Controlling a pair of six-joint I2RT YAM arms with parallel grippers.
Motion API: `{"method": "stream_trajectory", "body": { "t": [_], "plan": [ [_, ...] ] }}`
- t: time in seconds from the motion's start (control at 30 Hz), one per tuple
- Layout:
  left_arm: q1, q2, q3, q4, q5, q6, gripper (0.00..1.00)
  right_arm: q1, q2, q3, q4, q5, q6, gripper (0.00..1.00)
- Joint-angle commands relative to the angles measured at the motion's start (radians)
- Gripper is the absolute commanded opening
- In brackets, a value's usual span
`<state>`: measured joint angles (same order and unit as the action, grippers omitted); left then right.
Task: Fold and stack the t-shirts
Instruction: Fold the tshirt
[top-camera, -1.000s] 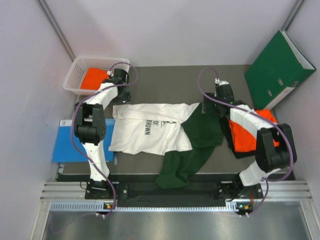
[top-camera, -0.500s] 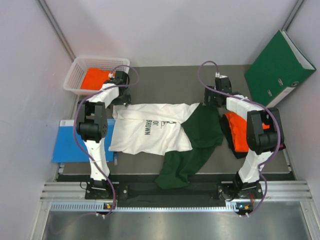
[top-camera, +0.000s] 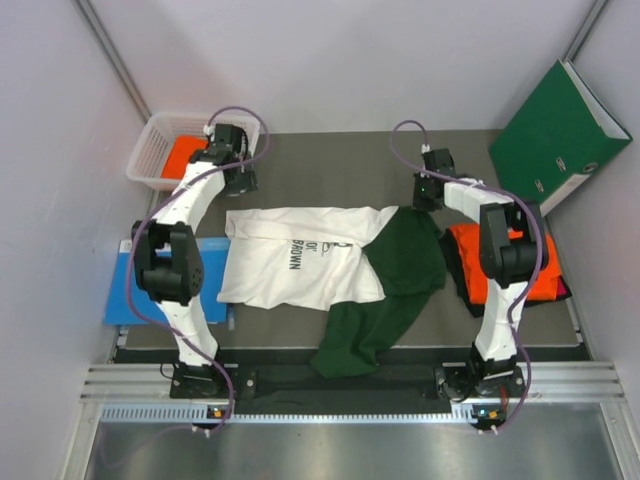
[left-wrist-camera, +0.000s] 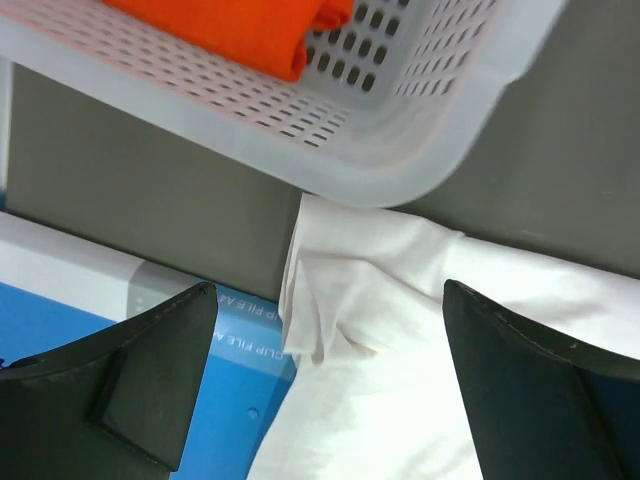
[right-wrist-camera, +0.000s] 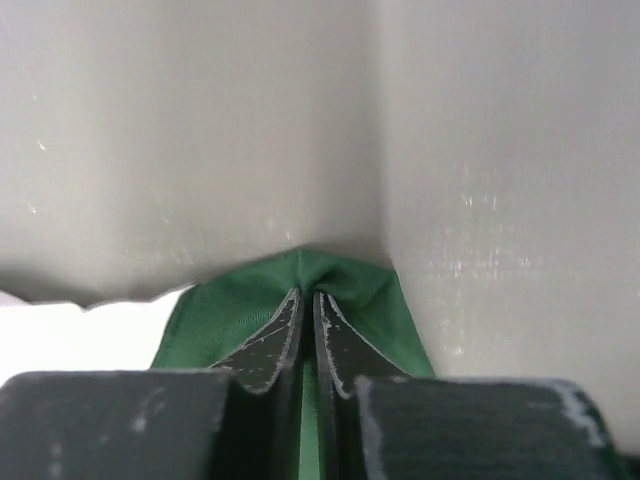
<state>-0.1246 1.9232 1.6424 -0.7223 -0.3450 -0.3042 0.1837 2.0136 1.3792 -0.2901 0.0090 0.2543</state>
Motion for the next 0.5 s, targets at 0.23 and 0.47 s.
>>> {"method": "stream_trajectory", "body": {
  "t": [0.23,0.47],
  "plan": [
    [0.005,-0.217,-0.035,0.021,0.057,0.002,0.99,-0.046,0.131,0.325,-0.004,0.012,-0.030,0.00],
    [0.005,-0.213,-0.058,0.024,0.067,-0.006,0.99,-0.076,0.253,0.492,0.032,-0.001,-0.026,0.00]
  ]
}}
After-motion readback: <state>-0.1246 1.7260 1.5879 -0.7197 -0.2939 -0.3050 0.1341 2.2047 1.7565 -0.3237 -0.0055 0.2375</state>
